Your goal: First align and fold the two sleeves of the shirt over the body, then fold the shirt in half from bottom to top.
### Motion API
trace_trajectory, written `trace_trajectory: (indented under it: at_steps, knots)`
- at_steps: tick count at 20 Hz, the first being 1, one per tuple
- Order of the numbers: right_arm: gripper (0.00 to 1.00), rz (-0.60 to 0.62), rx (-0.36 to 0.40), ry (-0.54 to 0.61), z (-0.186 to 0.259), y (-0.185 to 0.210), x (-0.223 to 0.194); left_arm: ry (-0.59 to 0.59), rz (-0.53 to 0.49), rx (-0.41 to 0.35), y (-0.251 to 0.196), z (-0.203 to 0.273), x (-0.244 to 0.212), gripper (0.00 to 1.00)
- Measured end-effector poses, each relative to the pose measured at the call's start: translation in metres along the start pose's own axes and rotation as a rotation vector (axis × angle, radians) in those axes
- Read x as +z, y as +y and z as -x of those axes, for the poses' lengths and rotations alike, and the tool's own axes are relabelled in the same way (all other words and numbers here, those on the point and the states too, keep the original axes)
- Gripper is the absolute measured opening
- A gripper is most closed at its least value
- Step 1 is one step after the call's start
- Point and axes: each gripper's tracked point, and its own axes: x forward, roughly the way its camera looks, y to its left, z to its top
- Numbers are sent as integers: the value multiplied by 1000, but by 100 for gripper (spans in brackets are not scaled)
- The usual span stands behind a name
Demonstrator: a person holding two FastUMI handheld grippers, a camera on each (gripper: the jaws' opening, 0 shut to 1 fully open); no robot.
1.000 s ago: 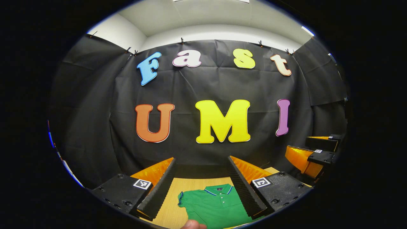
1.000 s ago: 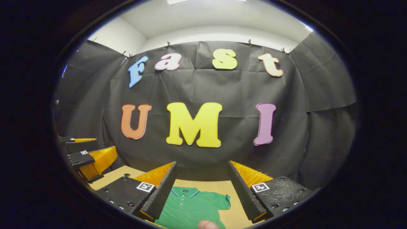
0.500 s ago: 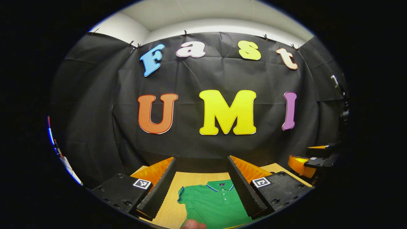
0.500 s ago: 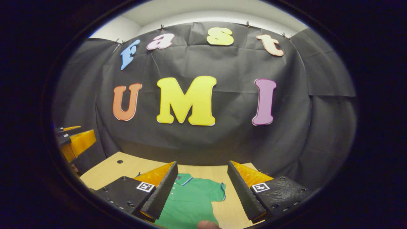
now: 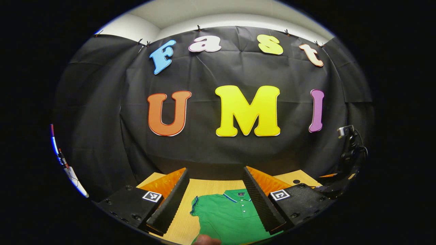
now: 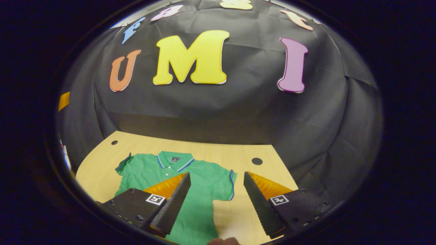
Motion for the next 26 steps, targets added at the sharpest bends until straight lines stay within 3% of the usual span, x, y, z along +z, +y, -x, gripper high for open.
trace_trajectory:
  at_steps: [9, 18, 21, 26]
  knots:
    - [96, -20, -15, 156, -119, -32, -55, 63, -7, 2, -13, -29, -28, 100]
    - [95, -46, -7, 318, -188, -50, -115, 114, -24, 42, -6, -53, -50, 100]
    - [67, -66, -23, 358, -197, -55, -123, 145, -8, 66, 2, -57, -61, 100]
    - [8, -128, 34, 397, -201, -45, -122, 153, -10, 71, 2, -58, -63, 100]
